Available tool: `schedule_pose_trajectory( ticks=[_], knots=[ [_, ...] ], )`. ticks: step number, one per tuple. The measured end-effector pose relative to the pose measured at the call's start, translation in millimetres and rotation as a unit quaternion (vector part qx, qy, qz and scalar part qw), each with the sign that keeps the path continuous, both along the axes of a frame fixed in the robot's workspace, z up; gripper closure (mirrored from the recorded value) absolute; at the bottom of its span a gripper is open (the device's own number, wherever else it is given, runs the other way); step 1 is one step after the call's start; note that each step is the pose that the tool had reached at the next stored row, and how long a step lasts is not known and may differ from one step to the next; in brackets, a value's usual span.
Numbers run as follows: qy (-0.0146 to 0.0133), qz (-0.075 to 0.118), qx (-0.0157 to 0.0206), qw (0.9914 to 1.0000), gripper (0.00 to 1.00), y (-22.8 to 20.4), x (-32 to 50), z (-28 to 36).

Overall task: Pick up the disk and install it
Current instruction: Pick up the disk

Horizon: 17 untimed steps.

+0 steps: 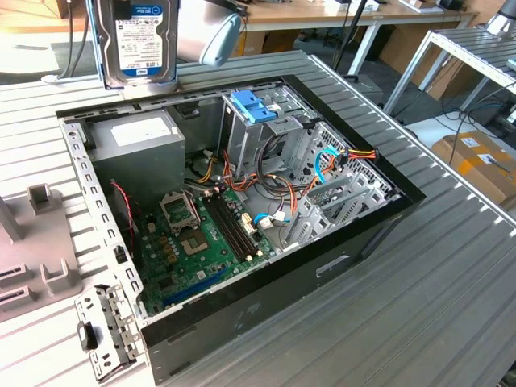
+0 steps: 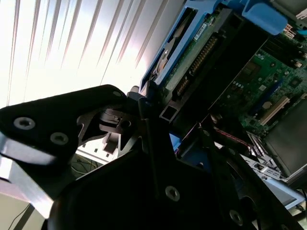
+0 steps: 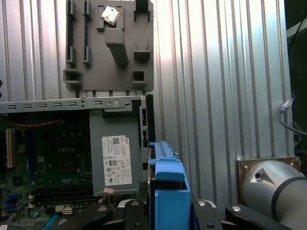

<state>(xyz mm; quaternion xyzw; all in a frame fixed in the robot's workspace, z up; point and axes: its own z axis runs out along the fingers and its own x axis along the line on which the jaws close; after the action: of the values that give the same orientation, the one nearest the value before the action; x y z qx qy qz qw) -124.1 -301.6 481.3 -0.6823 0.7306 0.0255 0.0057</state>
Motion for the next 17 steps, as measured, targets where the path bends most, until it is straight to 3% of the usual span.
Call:
schedule_pose_trajectory(
  ticks=[17],
  knots=[
    [0.0,0.0,0.0,1.0,0.64,0.0,22.3,0.0]
  ],
)
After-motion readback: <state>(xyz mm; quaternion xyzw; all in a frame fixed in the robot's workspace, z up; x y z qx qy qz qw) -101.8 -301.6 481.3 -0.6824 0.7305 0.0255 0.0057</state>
